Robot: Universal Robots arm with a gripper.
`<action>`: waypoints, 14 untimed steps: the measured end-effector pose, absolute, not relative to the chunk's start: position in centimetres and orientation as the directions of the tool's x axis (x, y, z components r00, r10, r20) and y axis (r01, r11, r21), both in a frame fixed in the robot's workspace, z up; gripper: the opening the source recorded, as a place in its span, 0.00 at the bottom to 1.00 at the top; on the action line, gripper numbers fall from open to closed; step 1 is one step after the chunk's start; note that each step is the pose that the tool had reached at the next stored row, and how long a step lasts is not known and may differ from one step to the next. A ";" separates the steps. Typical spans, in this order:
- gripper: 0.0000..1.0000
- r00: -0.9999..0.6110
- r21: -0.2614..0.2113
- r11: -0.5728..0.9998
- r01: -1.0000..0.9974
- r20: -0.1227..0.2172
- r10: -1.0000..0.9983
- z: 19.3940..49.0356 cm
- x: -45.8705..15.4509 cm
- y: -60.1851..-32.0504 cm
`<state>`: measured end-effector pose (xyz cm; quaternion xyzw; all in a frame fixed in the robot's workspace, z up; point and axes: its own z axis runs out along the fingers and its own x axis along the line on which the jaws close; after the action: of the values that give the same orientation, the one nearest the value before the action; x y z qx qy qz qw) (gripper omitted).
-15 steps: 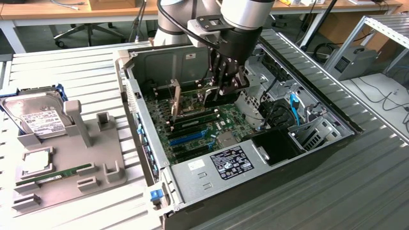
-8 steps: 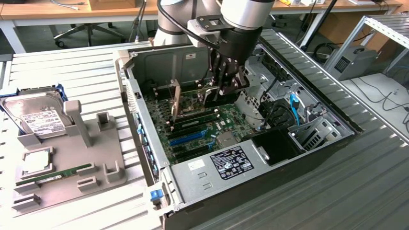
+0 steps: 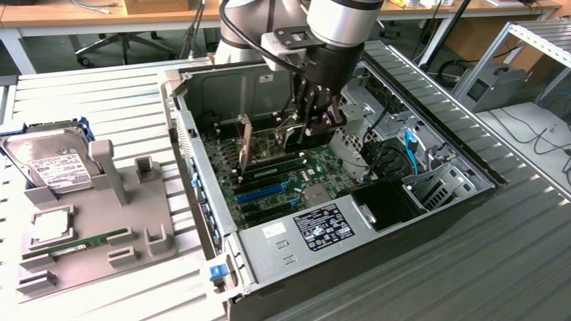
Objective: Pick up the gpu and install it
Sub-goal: 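Insert the gpu into the slot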
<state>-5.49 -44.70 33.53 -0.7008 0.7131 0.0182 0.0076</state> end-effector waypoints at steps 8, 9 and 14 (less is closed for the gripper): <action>0.27 -0.018 0.015 0.017 -1.000 -0.036 -0.999 32.5 -5.5 -44.7; 0.27 -0.018 0.015 0.017 -1.000 -0.036 -0.999 32.3 -5.5 -44.7; 0.27 -0.018 0.015 0.017 -1.000 -0.036 -0.999 32.0 -5.6 -44.7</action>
<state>-5.58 -44.70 31.95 -0.7008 0.7131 0.0182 0.0076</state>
